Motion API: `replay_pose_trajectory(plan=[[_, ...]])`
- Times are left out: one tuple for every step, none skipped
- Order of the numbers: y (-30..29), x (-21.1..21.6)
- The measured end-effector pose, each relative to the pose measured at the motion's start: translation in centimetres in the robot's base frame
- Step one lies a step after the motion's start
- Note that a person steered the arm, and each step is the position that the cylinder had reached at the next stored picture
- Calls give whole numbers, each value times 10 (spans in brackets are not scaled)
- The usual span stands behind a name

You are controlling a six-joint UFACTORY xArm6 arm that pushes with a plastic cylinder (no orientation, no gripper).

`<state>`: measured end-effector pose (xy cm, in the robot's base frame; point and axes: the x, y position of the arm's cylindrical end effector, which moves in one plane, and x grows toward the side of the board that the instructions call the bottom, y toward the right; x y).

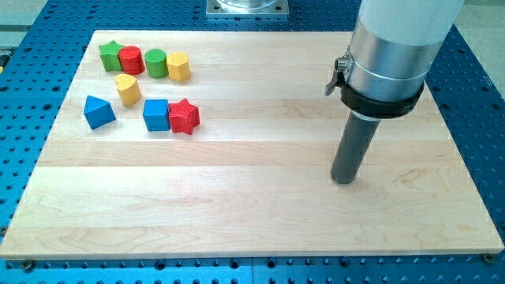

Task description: Move the arm diagonally to the hexagon

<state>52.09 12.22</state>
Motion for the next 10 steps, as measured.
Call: replay_pose_trajectory(plan=[[-48,0],[-18,2],[61,3],[84,3],[85,3],[85,3],[66,27],[-15,3],[-103,-58],[-207,-31]])
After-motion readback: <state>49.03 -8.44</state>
